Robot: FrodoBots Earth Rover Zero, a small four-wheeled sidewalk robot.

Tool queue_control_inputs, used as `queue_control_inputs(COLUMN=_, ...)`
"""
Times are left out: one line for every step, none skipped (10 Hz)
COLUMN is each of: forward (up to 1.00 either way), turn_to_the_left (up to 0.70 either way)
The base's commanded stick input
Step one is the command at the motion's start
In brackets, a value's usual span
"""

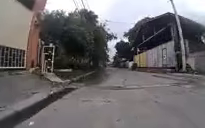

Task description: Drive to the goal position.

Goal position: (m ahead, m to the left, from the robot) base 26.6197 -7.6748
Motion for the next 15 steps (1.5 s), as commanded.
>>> queue_control_inputs(forward=0.70, turn_to_the_left=-0.22)
queue_control_inputs(forward=0.70, turn_to_the_left=-0.35)
queue_control_inputs(forward=0.70, turn_to_the_left=-0.35)
queue_control_inputs(forward=0.70, turn_to_the_left=-0.35)
queue_control_inputs(forward=0.70, turn_to_the_left=0.00)
queue_control_inputs(forward=0.70, turn_to_the_left=0.00)
queue_control_inputs(forward=0.70, turn_to_the_left=0.00)
queue_control_inputs(forward=0.70, turn_to_the_left=0.00)
queue_control_inputs(forward=0.70, turn_to_the_left=0.00)
queue_control_inputs(forward=0.70, turn_to_the_left=-0.23)
queue_control_inputs(forward=0.70, turn_to_the_left=-0.35)
queue_control_inputs(forward=0.70, turn_to_the_left=-0.35)
queue_control_inputs(forward=0.70, turn_to_the_left=-0.35)
queue_control_inputs(forward=0.70, turn_to_the_left=-0.35)
queue_control_inputs(forward=0.70, turn_to_the_left=-0.35)
